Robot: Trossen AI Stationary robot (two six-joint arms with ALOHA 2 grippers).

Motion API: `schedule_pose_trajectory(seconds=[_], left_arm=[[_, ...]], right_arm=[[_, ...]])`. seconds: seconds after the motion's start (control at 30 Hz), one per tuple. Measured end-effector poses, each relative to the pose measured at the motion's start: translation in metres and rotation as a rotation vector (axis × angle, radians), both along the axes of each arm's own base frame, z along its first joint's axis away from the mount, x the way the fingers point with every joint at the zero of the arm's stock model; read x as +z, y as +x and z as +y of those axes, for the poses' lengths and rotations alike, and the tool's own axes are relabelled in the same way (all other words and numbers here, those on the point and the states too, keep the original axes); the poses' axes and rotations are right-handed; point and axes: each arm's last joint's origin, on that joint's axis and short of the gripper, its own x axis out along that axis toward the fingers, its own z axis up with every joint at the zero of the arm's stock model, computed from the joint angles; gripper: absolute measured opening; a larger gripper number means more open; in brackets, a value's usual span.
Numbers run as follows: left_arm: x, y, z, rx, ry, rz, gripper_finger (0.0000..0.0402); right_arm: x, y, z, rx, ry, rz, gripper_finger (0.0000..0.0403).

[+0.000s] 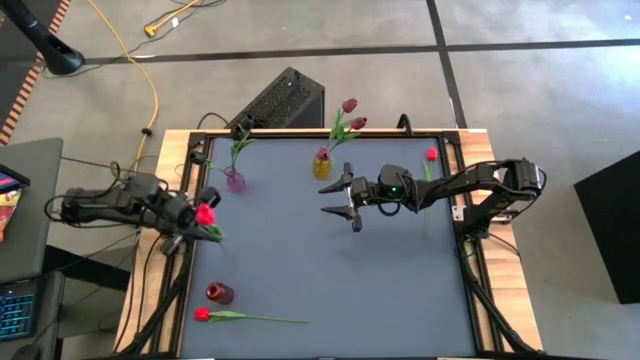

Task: Sort flowers into vase by color
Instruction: Put the top left red flower into the red vase

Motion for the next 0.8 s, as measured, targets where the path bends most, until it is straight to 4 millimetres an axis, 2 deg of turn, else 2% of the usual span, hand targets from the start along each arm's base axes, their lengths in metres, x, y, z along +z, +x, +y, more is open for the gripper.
schedule_pose_trajectory(seconds=[0.23,0.4,0.6,0.8], left_arm=[[0.019,-0.010,-0.002,-0.132,-0.113,-0.182,0.0000],[0.003,-0.003,-0.006,-0.234,-0.187,-0.143,0.0000],[-0.015,0.002,-0.013,-0.341,-0.265,-0.206,0.0000],[-0.024,0.001,-0.020,-0.414,-0.276,-0.176,0.0000]], right_arm=[[0.000,0.000,0.000,0.000,0.008,0.001,0.0255],[0.000,0.000,0.001,0.002,0.010,0.001,0.0255],[0.000,0.000,0.001,0.005,0.047,0.006,0.0255],[0.000,0.000,0.001,0.006,0.060,0.008,0.0255]])
